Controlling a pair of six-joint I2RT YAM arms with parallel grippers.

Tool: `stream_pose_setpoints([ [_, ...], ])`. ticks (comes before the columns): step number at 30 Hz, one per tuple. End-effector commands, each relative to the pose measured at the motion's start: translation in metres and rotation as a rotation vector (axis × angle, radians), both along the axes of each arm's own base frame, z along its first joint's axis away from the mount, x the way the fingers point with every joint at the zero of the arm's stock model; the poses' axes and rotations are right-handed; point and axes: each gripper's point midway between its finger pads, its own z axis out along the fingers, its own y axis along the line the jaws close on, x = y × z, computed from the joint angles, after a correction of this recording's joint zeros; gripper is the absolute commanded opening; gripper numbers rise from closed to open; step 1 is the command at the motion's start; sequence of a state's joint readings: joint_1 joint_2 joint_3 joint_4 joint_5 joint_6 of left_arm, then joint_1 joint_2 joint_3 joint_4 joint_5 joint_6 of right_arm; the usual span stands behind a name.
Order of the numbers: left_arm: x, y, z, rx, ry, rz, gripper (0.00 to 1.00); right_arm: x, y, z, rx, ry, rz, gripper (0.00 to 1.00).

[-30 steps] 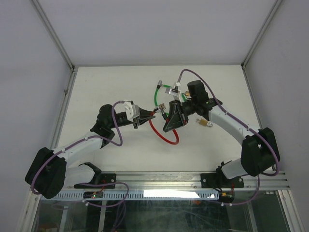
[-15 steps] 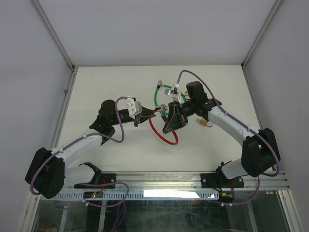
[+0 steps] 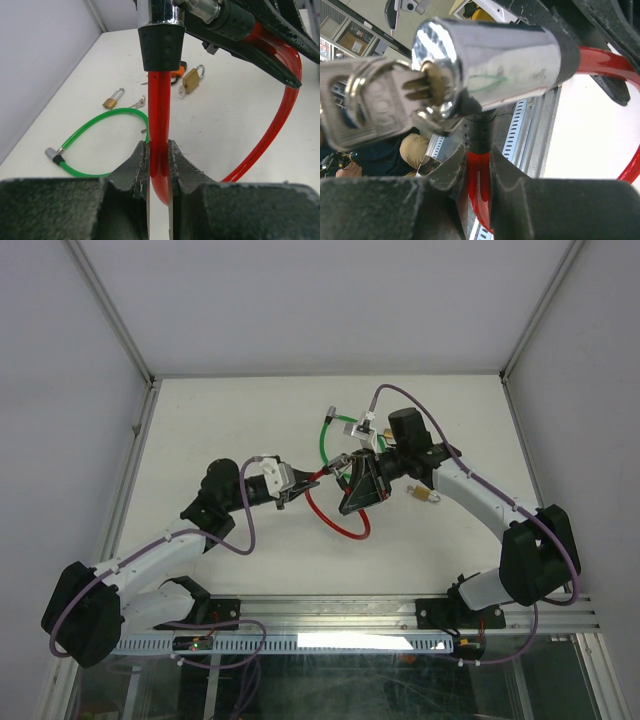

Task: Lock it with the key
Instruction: Lock the lock.

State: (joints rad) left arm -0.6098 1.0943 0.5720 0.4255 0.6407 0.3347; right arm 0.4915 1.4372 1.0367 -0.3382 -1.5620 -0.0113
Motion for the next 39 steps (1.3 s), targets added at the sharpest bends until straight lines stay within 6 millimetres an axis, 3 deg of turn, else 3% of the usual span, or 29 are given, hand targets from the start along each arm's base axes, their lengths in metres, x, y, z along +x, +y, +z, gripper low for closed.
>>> stream_pose_setpoints([
  [1, -0.005, 0.009, 0.048, -0.112, -0.205, 0.048, 0.00, 0.002, -0.002, 0.013, 0.024, -0.037, -0.005, 0.00],
  [5, -0.008, 0.014, 0.055, -0.147, -0.232, 0.068, 0.00, 0.003, -0.002, 0.011, 0.020, -0.025, -0.005, 0.00],
  [13, -0.010, 0.010, 0.049, -0.133, -0.235, 0.067, 0.00, 0.001, -0.002, 0.013, 0.026, -0.023, 0.004, 0.00],
  [28, 0.006, 0.005, 0.054, -0.152, -0.050, 0.084, 0.00, -0.008, -0.003, 0.014, 0.052, -0.049, 0.029, 0.00],
  [39, -0.008, -0.003, 0.047, -0.129, -0.044, -0.014, 0.00, -0.010, -0.004, 0.019, 0.062, -0.051, 0.038, 0.00],
])
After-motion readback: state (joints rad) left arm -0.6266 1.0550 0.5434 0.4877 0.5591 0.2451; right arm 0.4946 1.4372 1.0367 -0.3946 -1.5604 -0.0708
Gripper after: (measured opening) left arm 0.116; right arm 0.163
